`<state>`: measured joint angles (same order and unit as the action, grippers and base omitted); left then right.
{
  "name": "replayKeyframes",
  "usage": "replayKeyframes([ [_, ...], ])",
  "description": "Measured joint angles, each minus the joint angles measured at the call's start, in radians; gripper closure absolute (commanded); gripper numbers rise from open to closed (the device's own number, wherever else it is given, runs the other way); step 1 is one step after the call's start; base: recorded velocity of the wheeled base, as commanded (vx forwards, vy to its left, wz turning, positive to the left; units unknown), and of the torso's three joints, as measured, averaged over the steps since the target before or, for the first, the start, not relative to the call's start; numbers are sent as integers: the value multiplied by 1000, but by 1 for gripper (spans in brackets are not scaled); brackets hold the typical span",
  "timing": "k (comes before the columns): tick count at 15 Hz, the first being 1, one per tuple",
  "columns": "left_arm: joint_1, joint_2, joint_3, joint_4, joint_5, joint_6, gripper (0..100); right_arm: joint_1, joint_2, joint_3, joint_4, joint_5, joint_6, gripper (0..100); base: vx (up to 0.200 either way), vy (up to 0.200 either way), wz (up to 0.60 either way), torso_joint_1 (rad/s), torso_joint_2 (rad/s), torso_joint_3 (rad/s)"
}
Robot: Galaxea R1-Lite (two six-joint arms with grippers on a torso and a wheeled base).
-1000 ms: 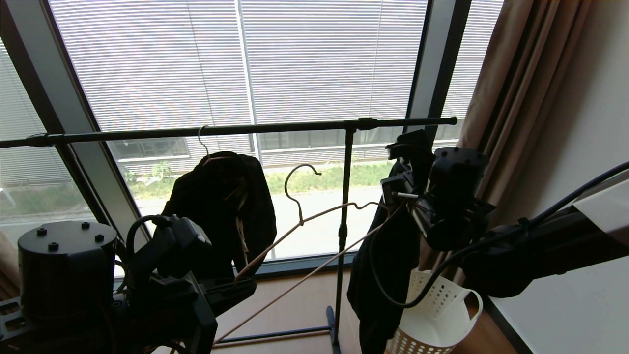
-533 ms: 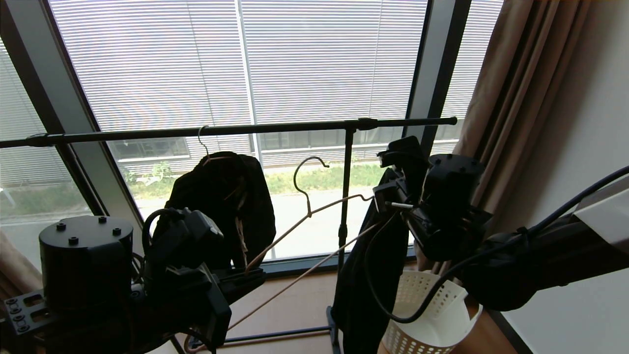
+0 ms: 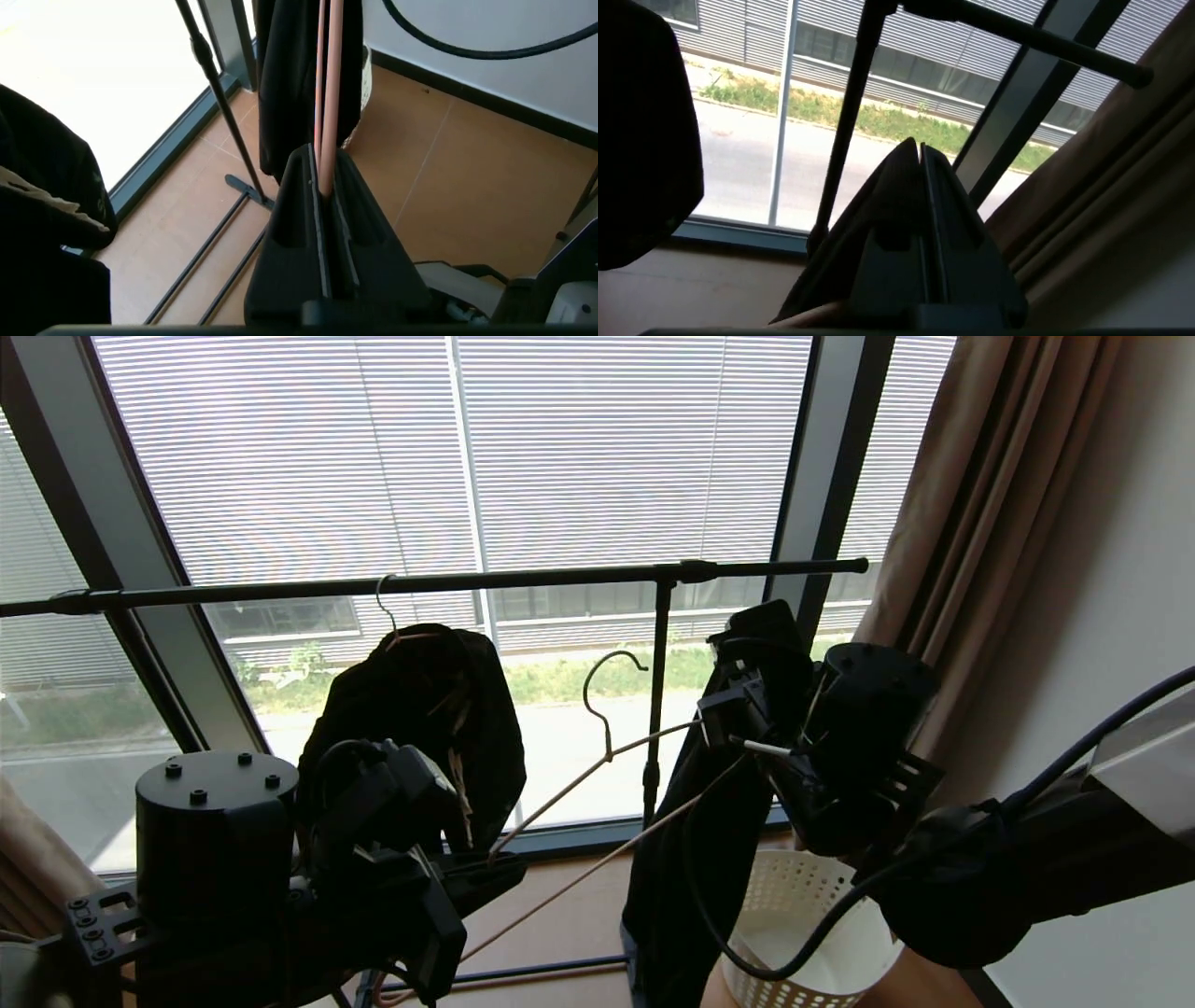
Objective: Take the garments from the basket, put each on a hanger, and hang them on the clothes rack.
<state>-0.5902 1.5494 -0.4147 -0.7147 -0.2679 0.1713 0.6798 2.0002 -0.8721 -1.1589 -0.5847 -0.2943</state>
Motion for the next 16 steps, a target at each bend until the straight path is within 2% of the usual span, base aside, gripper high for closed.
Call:
replayKeyframes([
  [6, -3, 35, 4, -36, 1, 1, 100, 155, -55, 89, -33, -16, -5, 100, 0, 0, 0, 0, 0, 0],
  [9, -2, 61, 10, -76, 7, 1, 100, 214, -97, 112, -33, -35, -5, 100, 0, 0, 0, 0, 0, 0],
  [13, -1, 79, 9, -82, 7, 1, 100, 319, -152, 135, -34, -66, -4, 100, 0, 0, 0, 0, 0, 0],
  [16, -2, 81, 10, -95, 7, 1, 100, 357, -176, 143, -33, -78, -3, 100, 0, 0, 0, 0, 0, 0],
])
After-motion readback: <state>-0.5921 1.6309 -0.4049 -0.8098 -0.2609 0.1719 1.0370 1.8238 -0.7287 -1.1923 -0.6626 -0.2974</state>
